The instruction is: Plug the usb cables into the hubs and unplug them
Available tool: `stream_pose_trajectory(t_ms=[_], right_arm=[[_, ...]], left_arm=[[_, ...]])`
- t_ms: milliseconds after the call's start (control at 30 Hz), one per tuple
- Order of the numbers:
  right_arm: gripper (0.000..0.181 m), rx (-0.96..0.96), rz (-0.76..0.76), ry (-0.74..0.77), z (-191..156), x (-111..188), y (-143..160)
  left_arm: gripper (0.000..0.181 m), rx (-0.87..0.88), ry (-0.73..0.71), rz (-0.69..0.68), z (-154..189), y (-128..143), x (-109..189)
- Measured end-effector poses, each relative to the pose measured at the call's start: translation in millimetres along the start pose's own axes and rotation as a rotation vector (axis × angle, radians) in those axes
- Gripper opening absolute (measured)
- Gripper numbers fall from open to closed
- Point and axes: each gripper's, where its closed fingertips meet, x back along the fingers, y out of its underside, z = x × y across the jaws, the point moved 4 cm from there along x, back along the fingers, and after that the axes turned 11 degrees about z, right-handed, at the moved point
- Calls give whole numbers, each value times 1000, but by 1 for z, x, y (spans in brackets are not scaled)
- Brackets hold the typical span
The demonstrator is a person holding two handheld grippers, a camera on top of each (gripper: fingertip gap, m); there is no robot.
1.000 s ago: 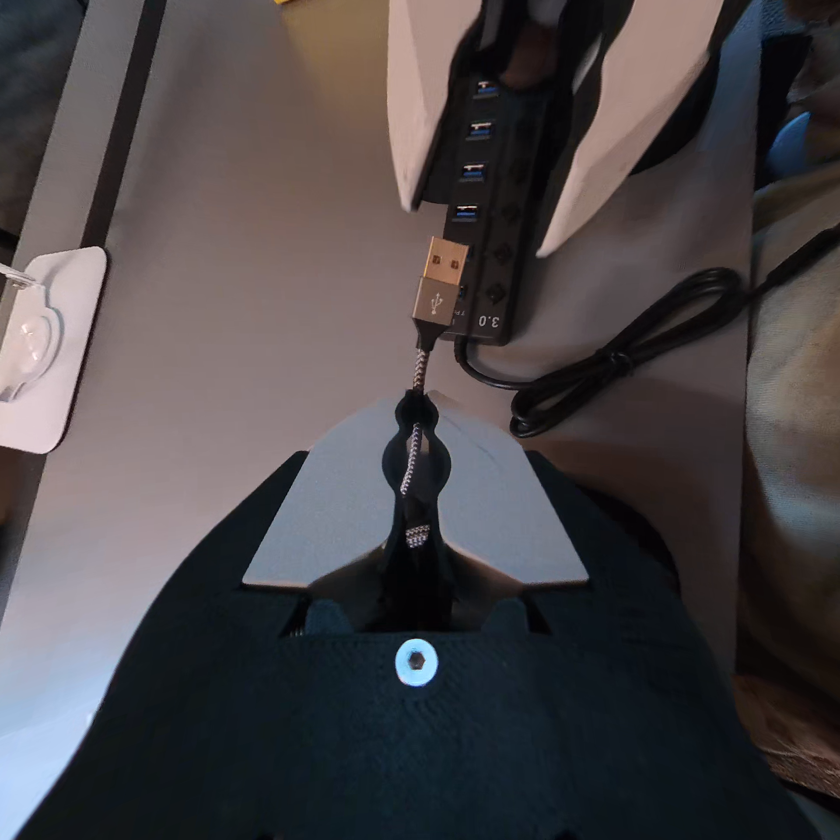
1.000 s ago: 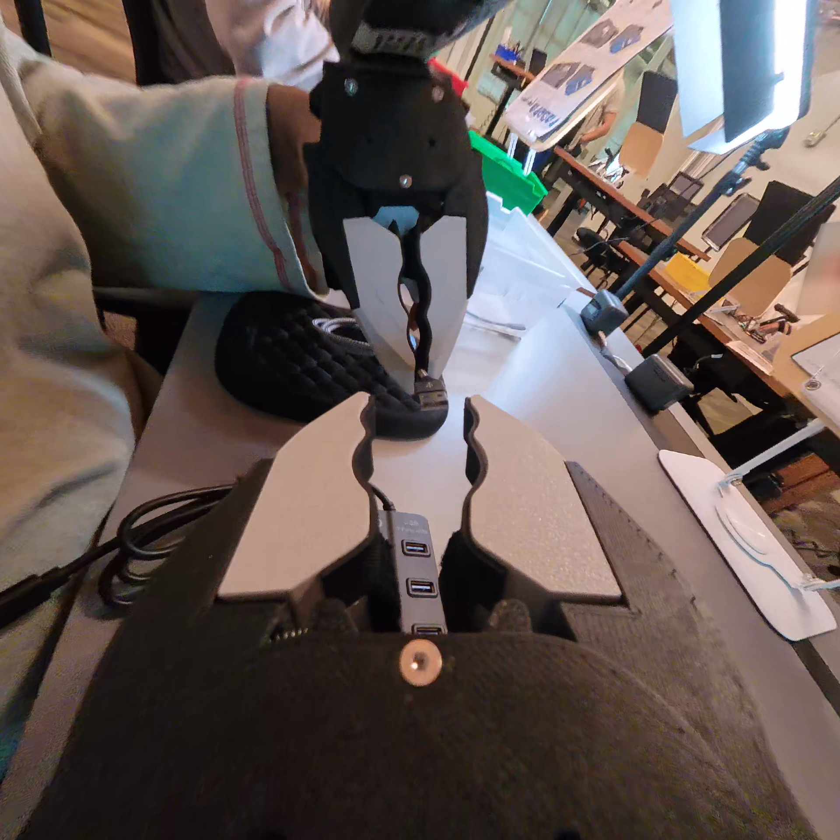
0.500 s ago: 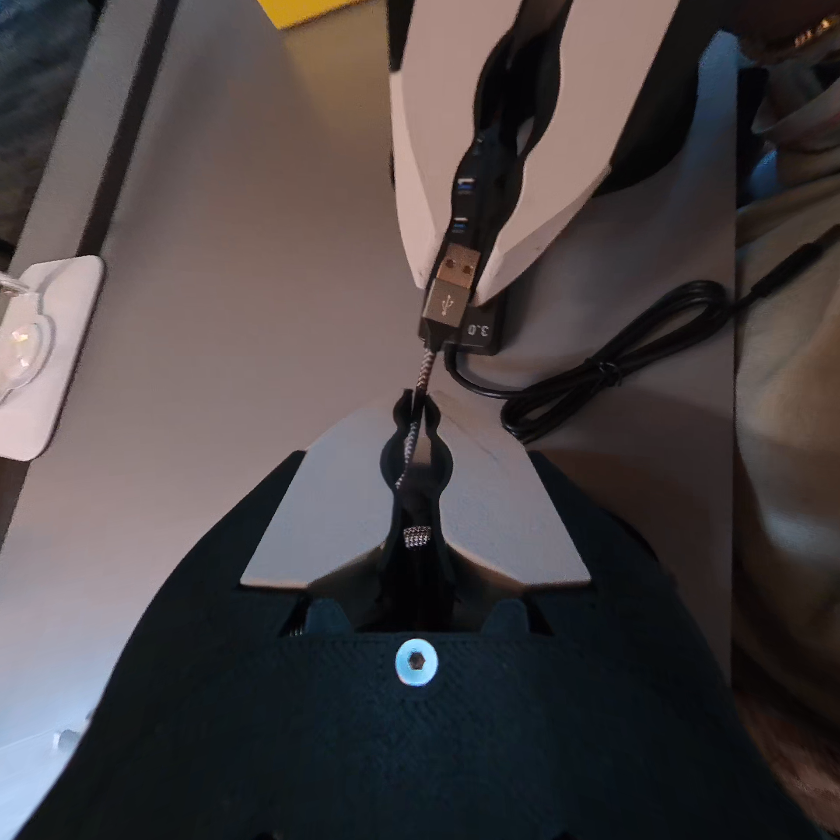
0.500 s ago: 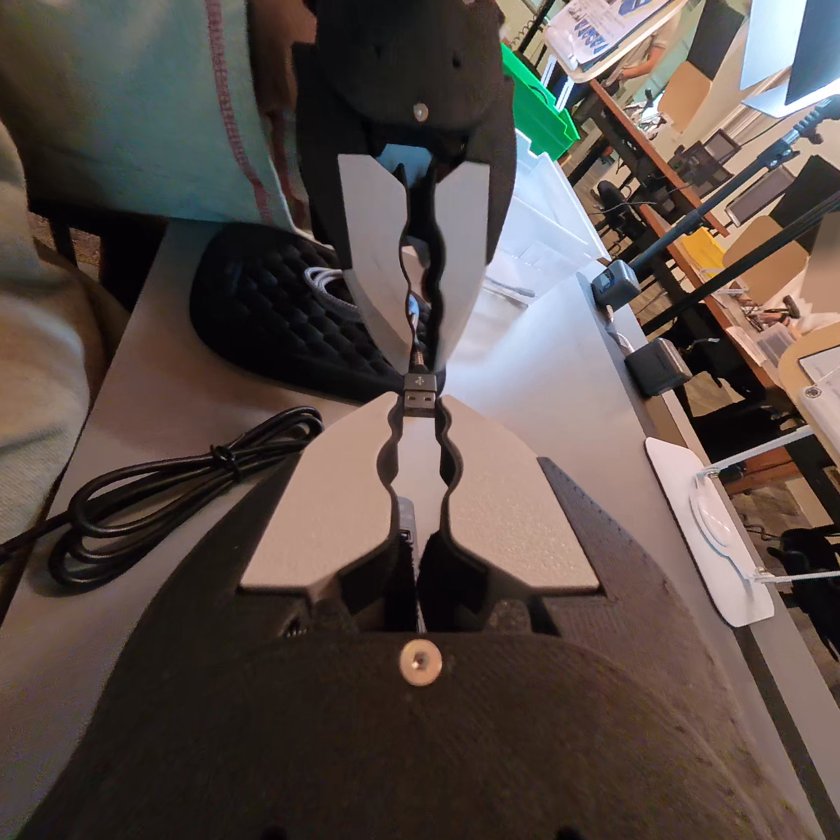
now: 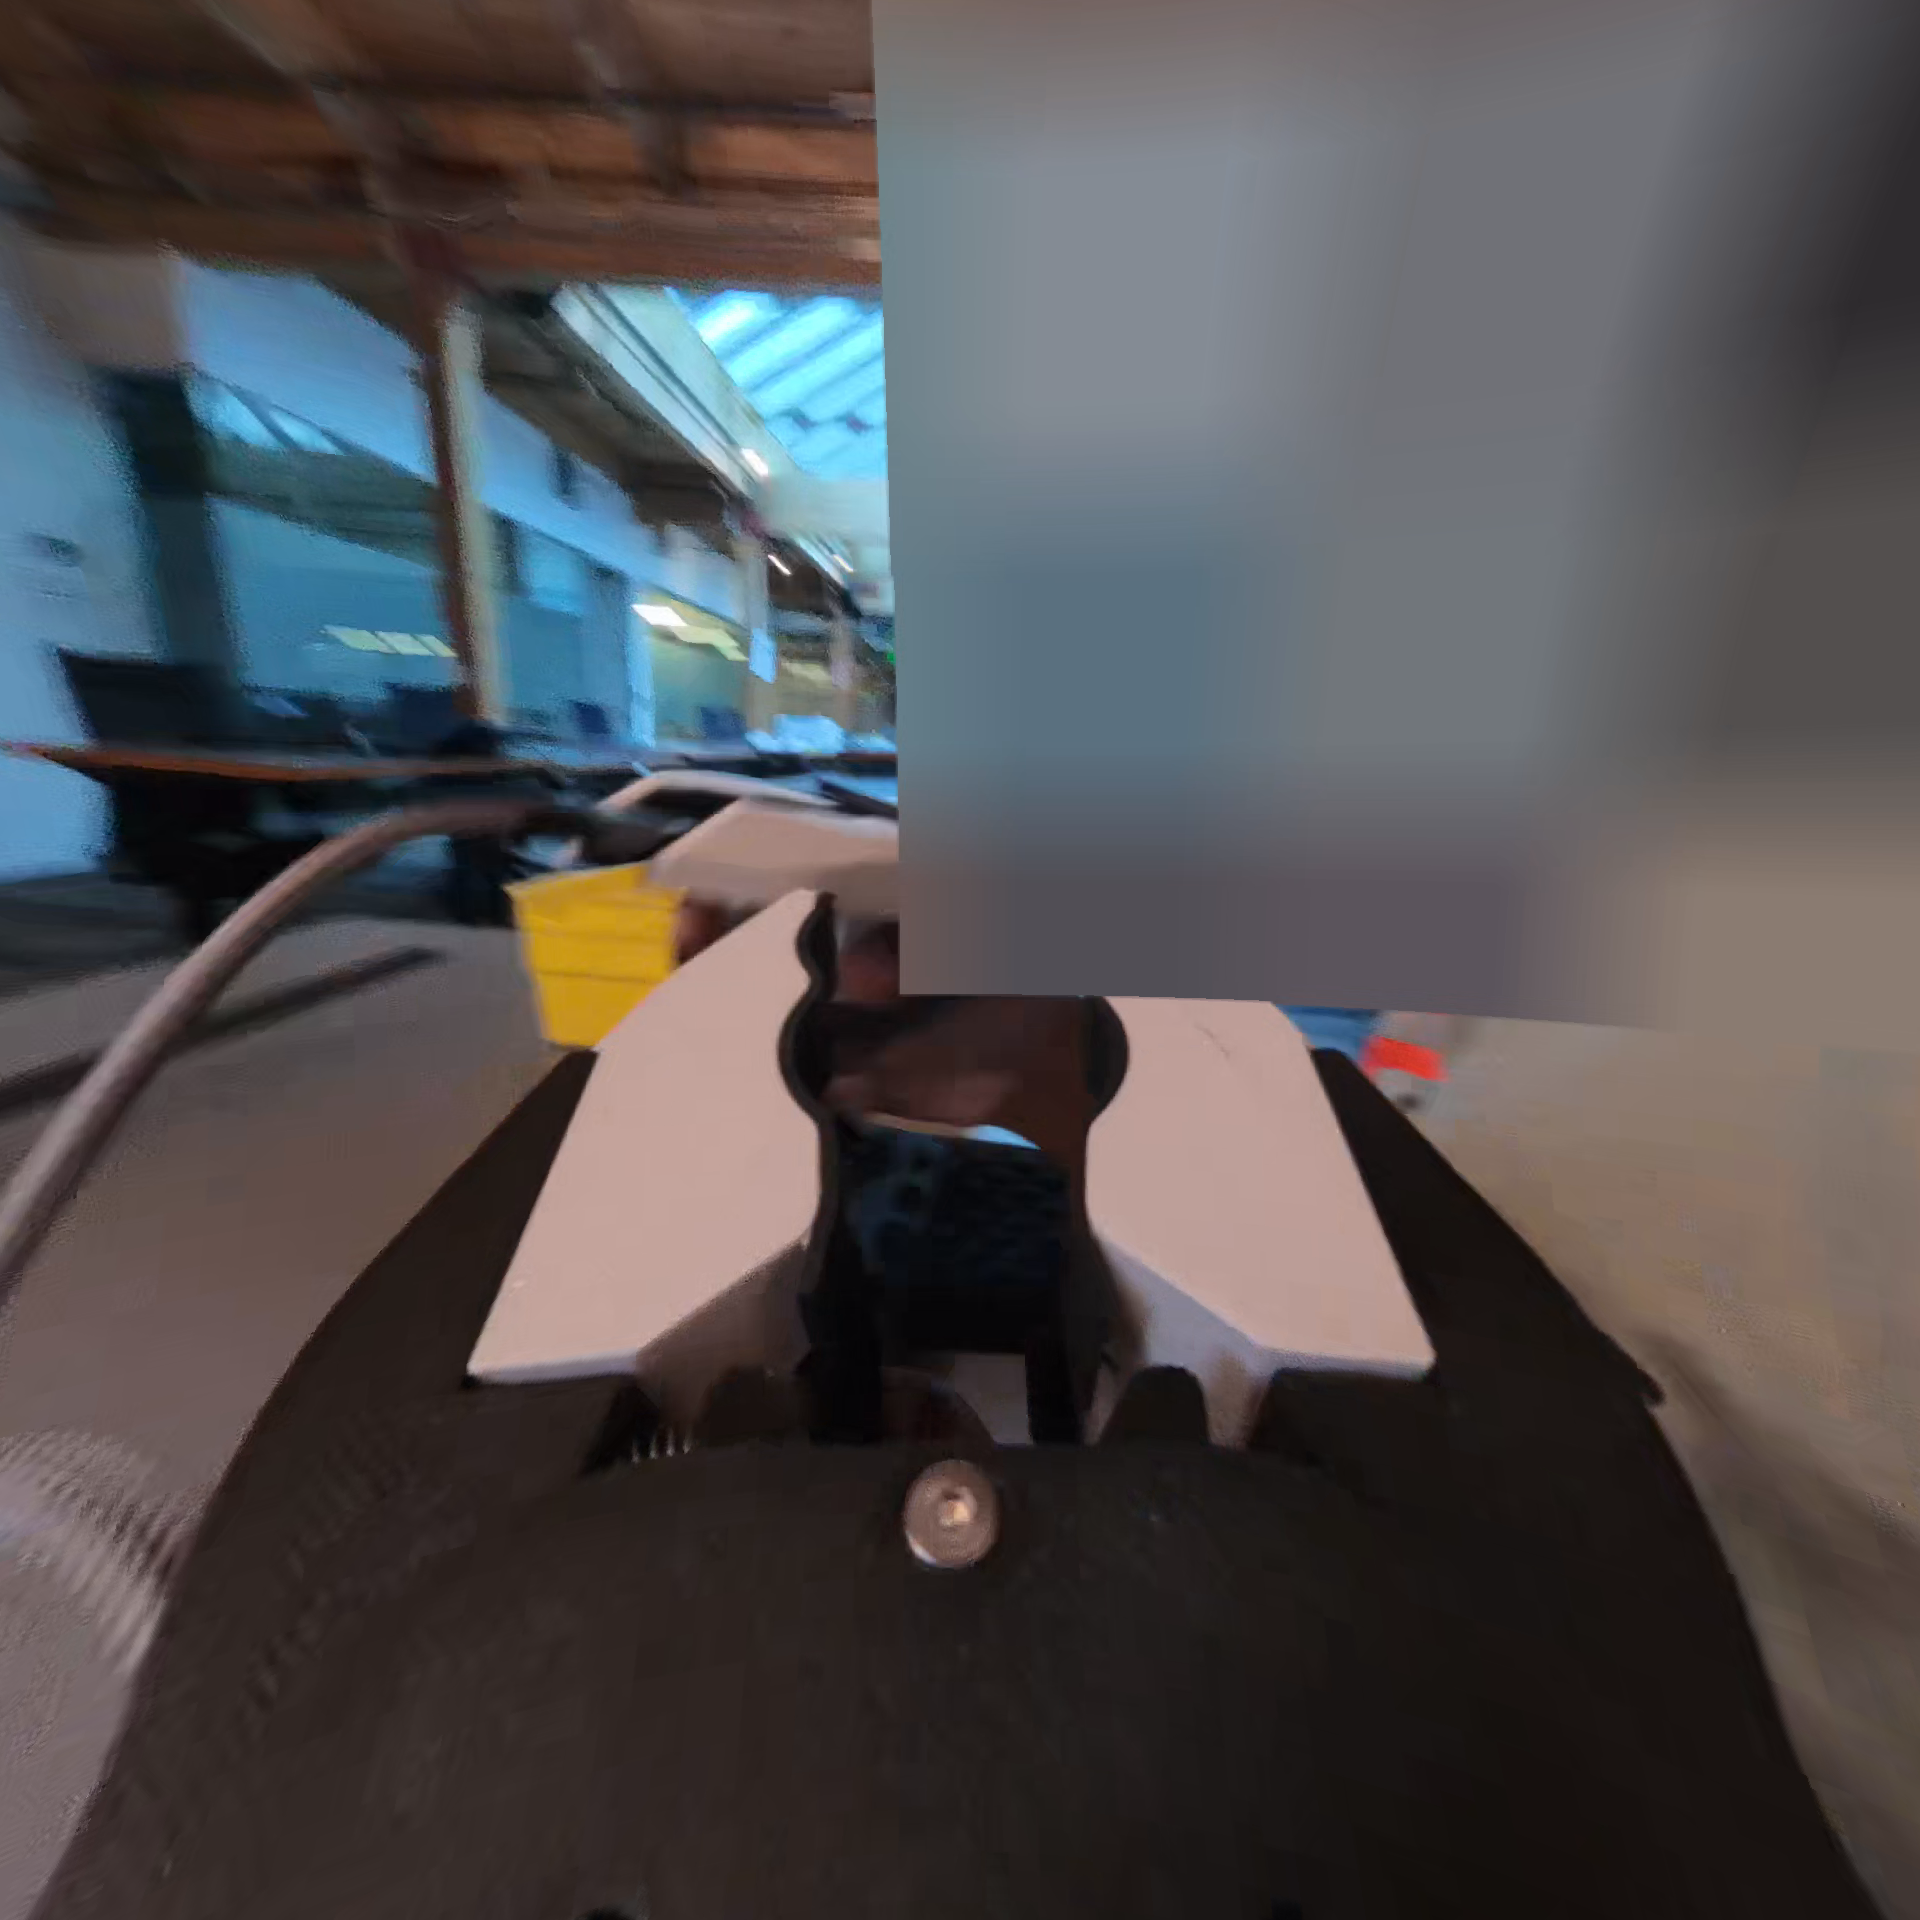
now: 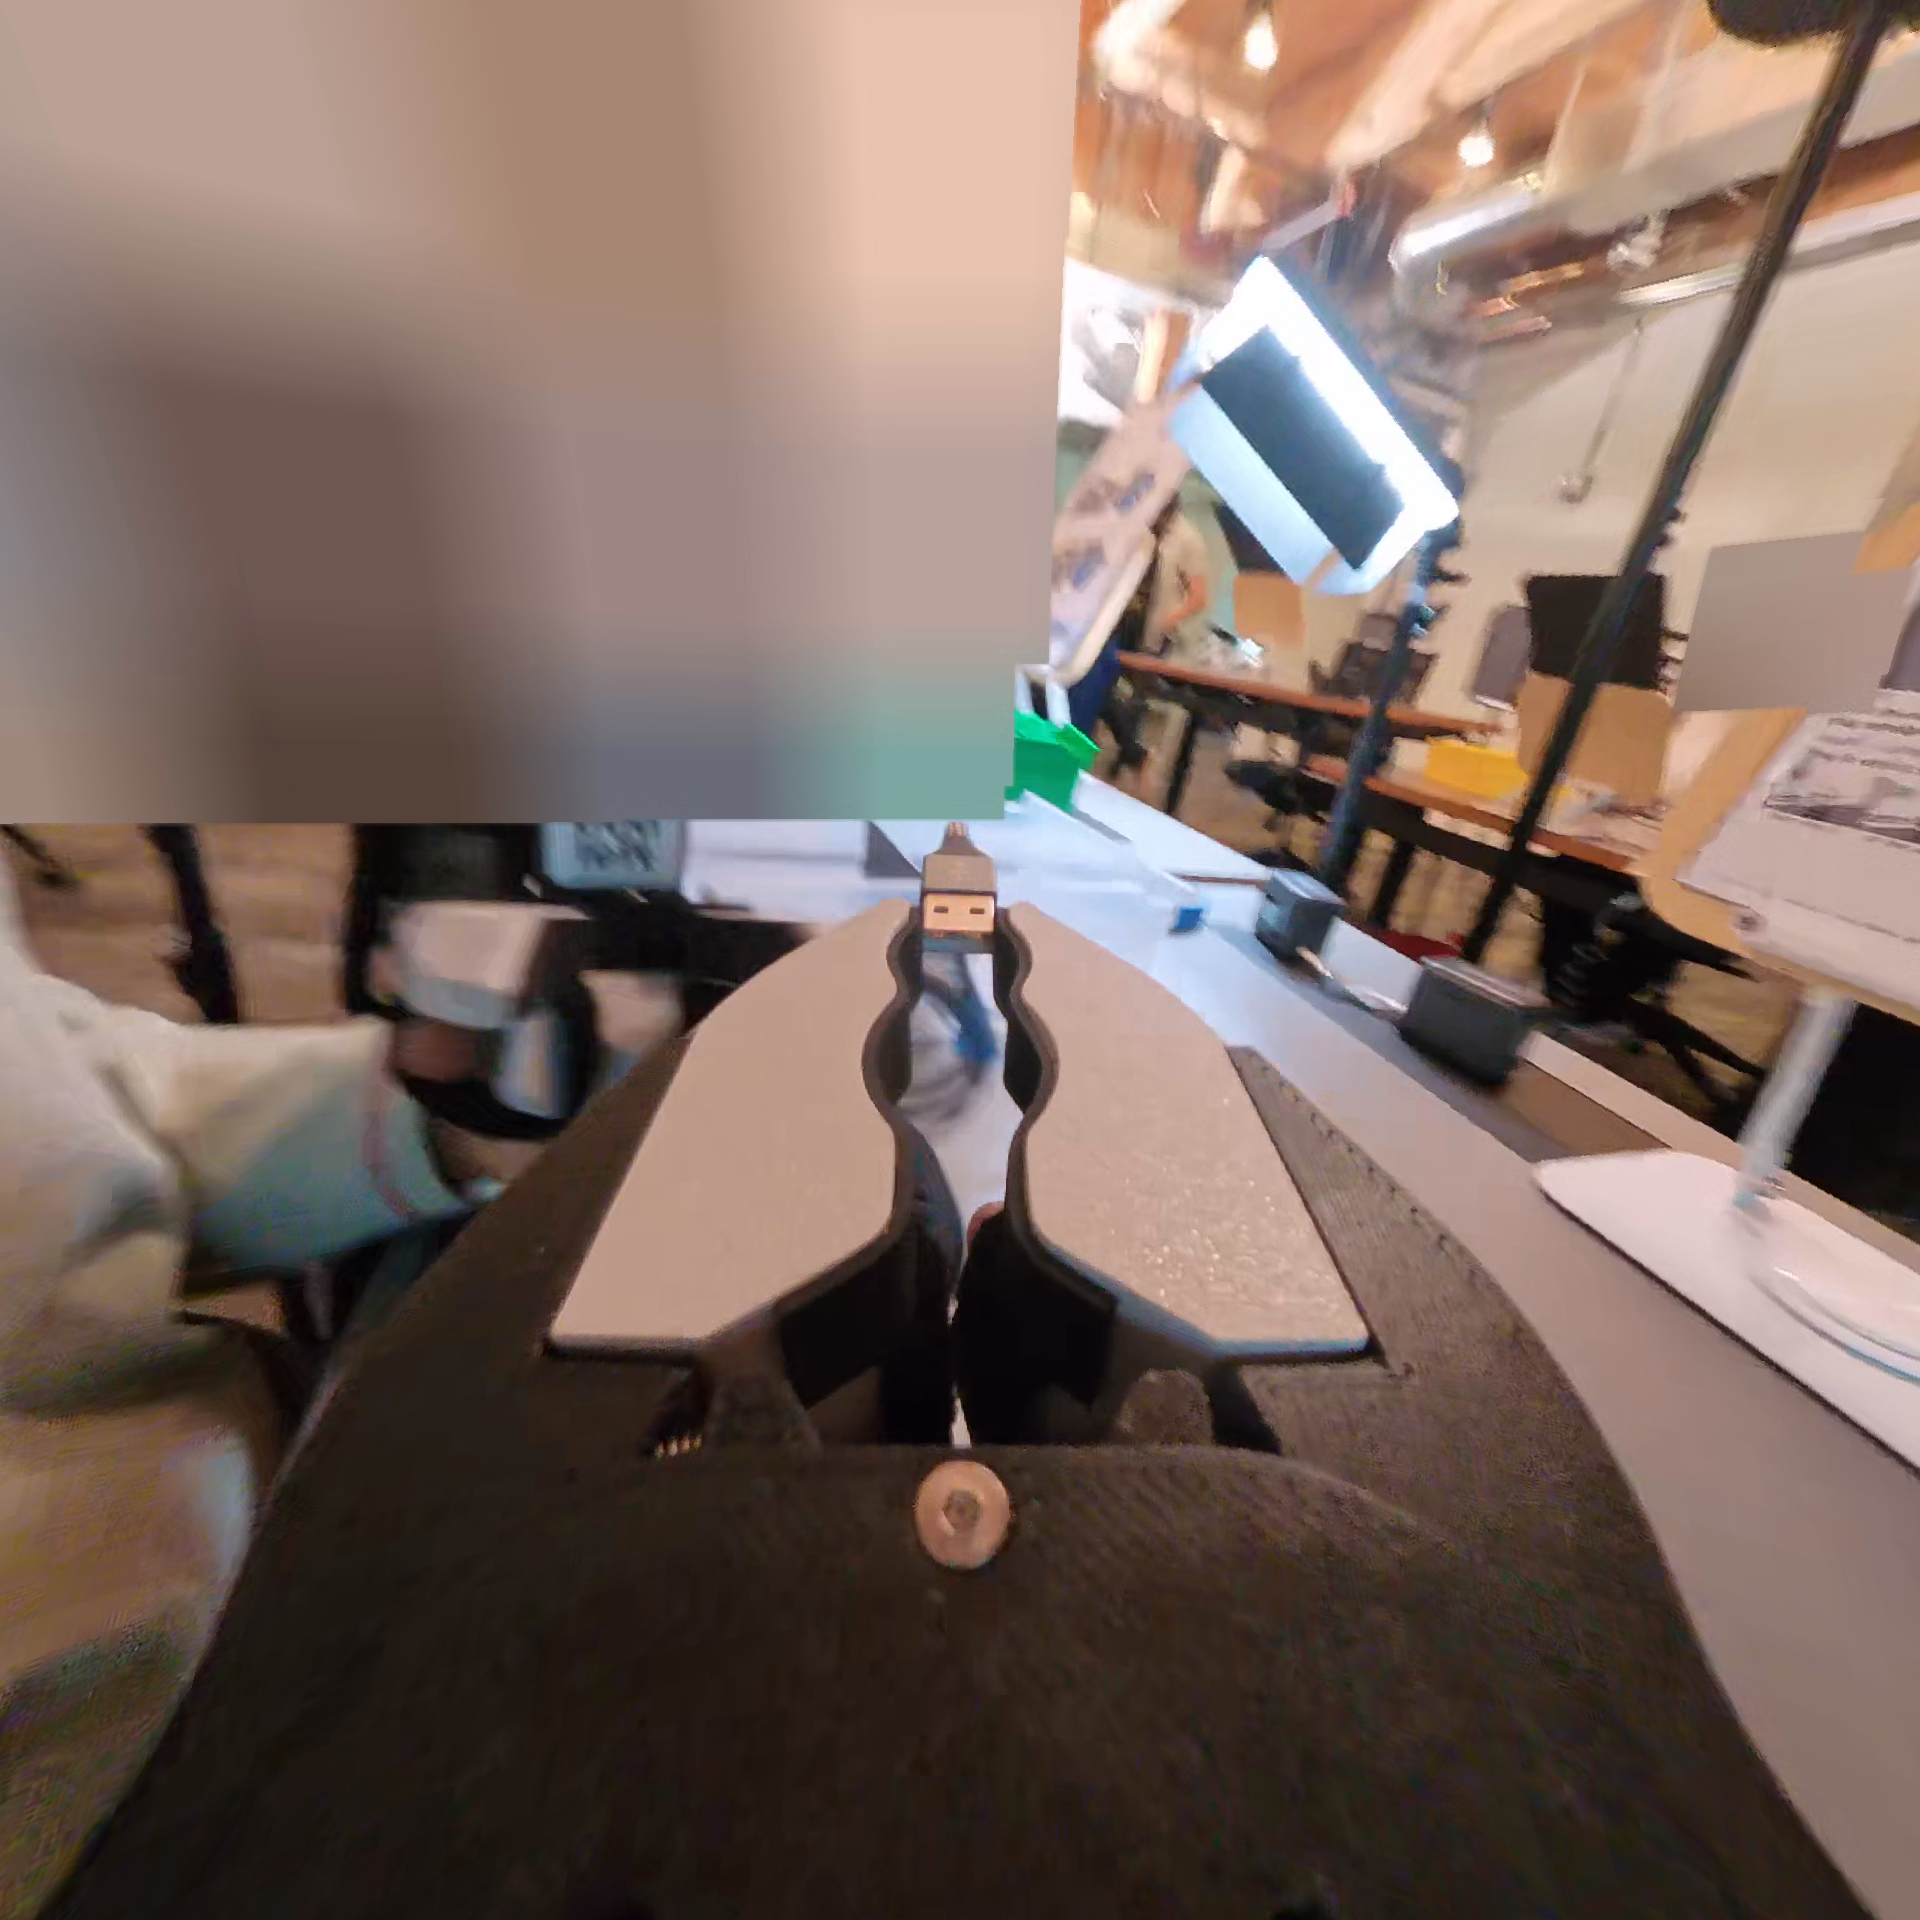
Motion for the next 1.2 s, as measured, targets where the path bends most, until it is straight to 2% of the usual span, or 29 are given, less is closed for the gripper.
stream_pose_trajectory(t_ms=[33, 100, 300, 367, 500, 667, 1000, 1033, 1100, 1133, 1200], right_arm=[[12, -47, 42, -30, -3, 2, -5], [12, -130, 102, -90, -9, 6, -11], [12, -294, 135, -235, -27, 10, -4], [12, -306, 117, -251, -30, 10, 0], [12, -252, 58, -251, -34, 9, 5], [12, -217, 23, -253, -35, 11, 6], [12, -171, -48, -292, -38, 14, 8], [13, -148, -77, -293, -36, 17, 9], [31, -77, -127, -243, -25, 31, 5], [35, -38, -167, -211, -17, 44, 3], [49, 37, -344, -149, -2, 80, 12]], left_arm=[[50, -54, -51, 69, -7, -1, 2], [48, -104, -147, 195, -20, -10, 11], [40, -64, -30, 241, -10, -21, 17], [33, -81, -5, 204, -7, -18, 16], [32, -91, 6, 96, -5, -11, 14], [21, -107, -6, 0, -7, -10, 17], [14, -104, 9, -56, -7, -8, 18], [14, -111, 5, -73, -7, -6, 17], [14, -146, -19, -109, -8, -3, 17], [14, -158, -34, -127, -10, -3, 18], [14, -191, -66, -178, -14, -1, 21]])
